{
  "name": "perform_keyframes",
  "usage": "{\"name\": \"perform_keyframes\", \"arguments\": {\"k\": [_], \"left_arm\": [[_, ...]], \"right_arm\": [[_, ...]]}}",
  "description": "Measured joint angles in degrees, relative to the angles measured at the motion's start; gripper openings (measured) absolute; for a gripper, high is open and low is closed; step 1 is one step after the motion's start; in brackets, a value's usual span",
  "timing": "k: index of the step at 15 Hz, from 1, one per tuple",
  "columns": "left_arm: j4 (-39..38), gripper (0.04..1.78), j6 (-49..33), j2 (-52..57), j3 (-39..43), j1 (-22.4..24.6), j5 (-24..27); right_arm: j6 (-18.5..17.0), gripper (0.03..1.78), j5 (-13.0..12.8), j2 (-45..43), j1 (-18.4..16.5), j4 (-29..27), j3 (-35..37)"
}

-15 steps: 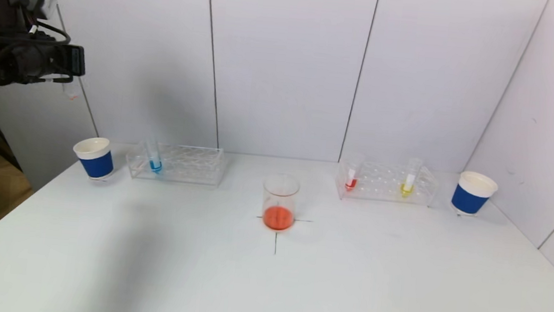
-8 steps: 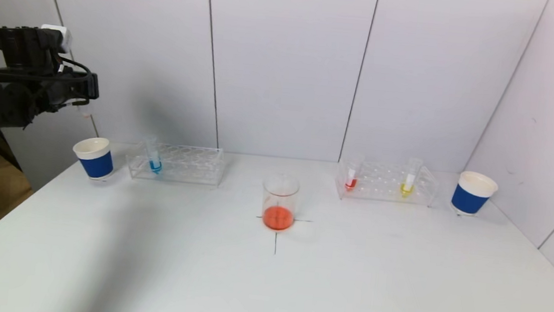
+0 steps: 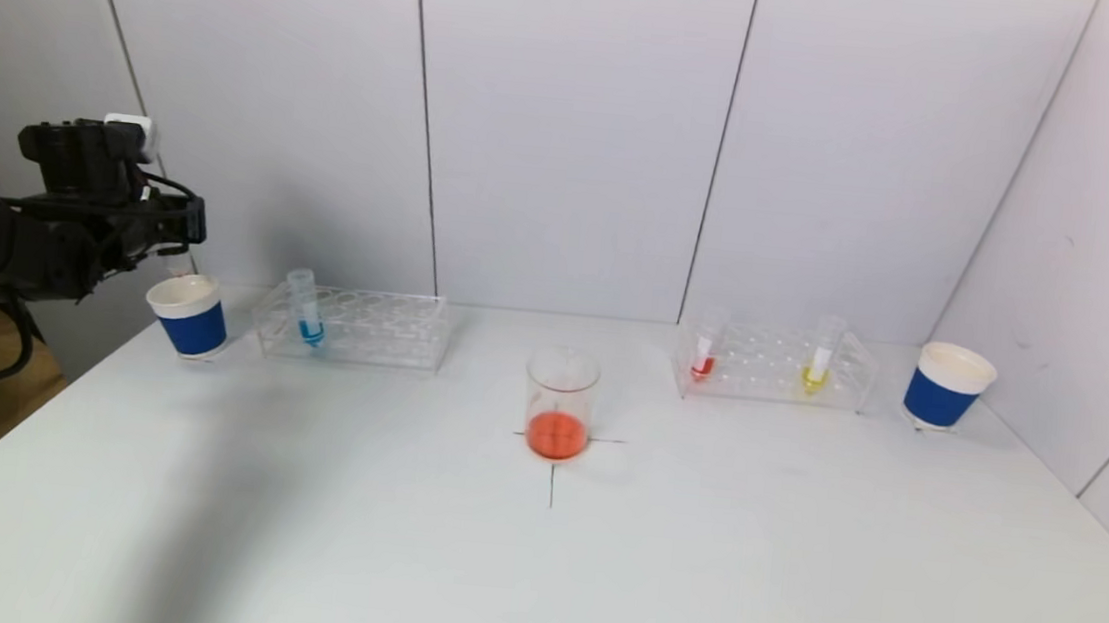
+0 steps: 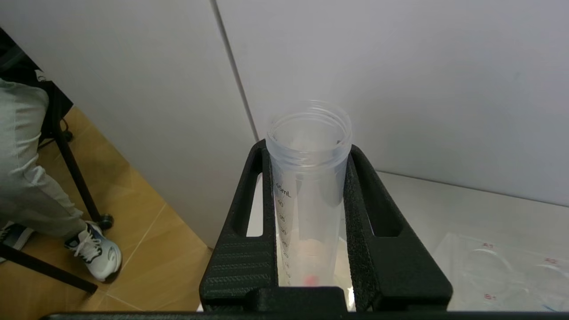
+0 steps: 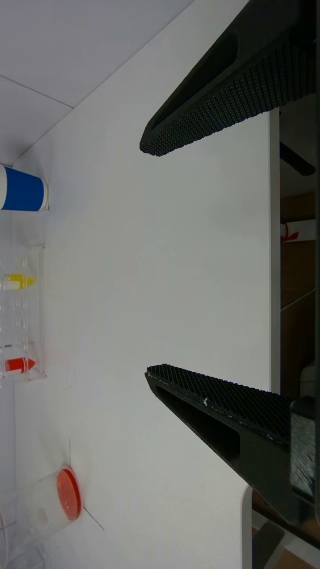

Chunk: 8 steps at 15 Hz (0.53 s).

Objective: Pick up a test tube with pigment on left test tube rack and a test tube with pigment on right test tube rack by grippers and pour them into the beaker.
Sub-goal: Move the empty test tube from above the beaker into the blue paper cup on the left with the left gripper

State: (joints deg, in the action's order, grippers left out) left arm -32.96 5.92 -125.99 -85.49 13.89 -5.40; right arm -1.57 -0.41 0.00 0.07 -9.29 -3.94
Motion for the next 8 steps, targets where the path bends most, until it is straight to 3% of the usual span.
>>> {"name": "perform_keyframes", "arguments": {"k": [8], "left_arm": [[-7.33,0.45,0.11,-1.55,7.55,0.20,0.00]], "right_arm": [[0.01,1.71,-0.02,0.00,-0.02,-0.02,-0.02]]}}
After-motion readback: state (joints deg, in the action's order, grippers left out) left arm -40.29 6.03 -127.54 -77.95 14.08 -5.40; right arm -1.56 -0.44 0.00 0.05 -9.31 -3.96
